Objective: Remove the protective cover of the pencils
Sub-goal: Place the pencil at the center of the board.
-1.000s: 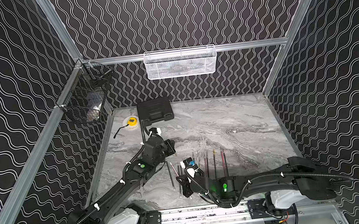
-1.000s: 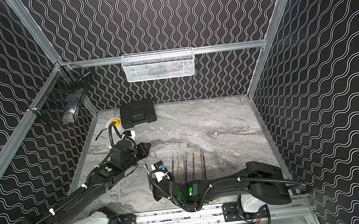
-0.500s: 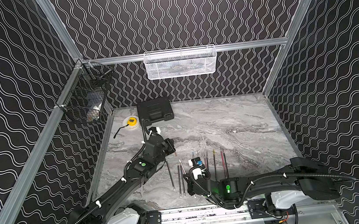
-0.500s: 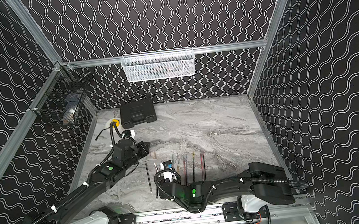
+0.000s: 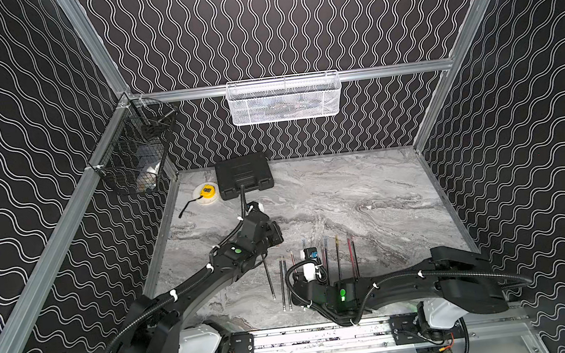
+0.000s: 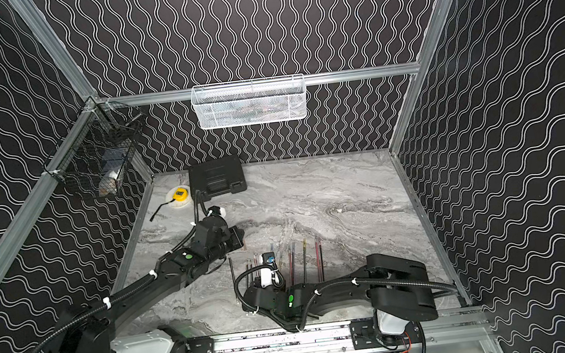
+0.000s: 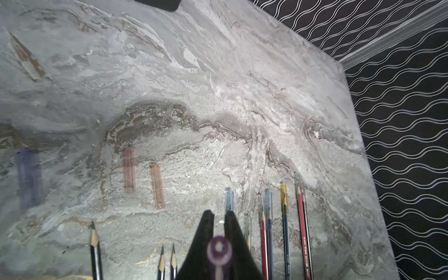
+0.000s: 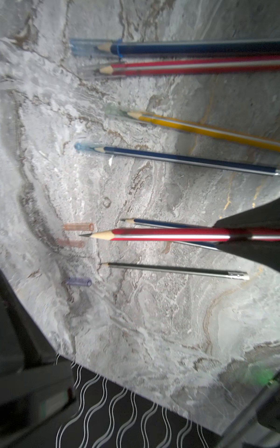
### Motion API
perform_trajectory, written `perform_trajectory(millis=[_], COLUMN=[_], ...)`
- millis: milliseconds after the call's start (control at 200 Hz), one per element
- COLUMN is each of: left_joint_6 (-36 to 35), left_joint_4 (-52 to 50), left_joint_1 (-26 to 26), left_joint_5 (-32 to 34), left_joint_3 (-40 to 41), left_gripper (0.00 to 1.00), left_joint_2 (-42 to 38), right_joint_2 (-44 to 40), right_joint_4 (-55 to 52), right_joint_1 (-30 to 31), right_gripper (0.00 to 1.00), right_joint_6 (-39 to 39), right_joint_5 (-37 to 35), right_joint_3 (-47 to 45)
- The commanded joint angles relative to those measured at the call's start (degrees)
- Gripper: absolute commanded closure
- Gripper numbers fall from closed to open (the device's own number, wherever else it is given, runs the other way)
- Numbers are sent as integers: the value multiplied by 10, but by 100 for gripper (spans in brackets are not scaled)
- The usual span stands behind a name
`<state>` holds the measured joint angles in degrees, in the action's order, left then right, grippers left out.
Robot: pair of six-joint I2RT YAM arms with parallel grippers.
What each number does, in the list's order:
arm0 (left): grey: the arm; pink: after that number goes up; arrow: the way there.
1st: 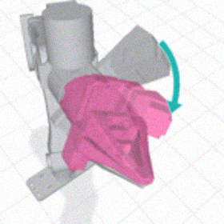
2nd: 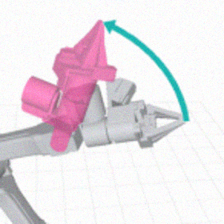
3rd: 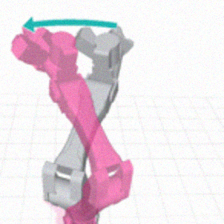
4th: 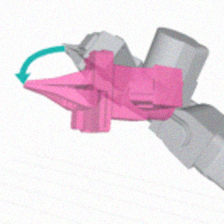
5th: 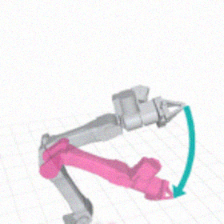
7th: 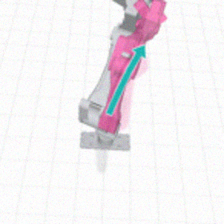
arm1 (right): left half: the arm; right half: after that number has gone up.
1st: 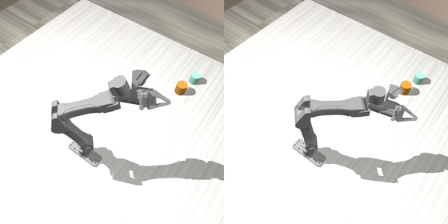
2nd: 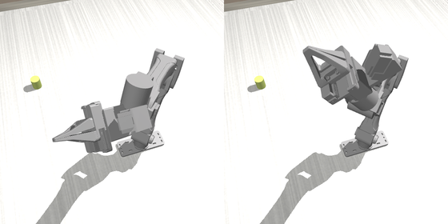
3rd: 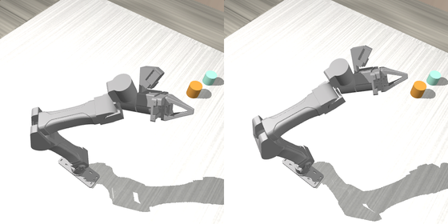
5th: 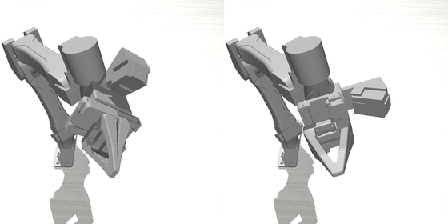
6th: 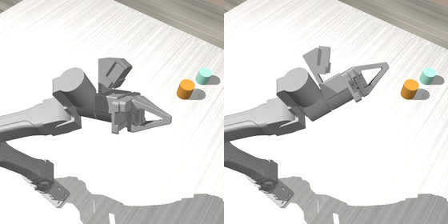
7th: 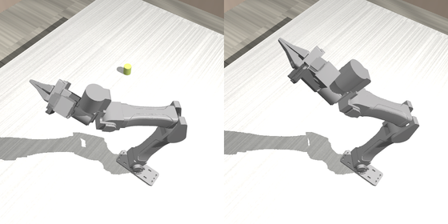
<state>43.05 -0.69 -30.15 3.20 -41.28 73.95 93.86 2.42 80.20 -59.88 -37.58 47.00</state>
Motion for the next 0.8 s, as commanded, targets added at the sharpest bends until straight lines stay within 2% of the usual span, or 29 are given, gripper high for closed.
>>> perform_trajectory(millis=[0,175,430,796], left_joint_6=[-23,-34,-42,-45], left_joint_4=[-1,-13,-13,-12], left_joint_1=[-9,-28,-47,-49], left_joint_5=[13,27,39,36], left_joint_3=[-6,-23,-36,-38], left_gripper=[100,100,100,100], left_joint_2=[23,55,91,102], right_joint_2=[23,52,78,89], right_joint_4=[9,18,26,24], right_joint_1=[-14,-53,-63,-73], right_gripper=[100,100,100,100], right_joint_6=[-30,-52,-59,-75], right_joint_5=[35,89,100,106], right_joint_3=[-4,-10,-11,-15])
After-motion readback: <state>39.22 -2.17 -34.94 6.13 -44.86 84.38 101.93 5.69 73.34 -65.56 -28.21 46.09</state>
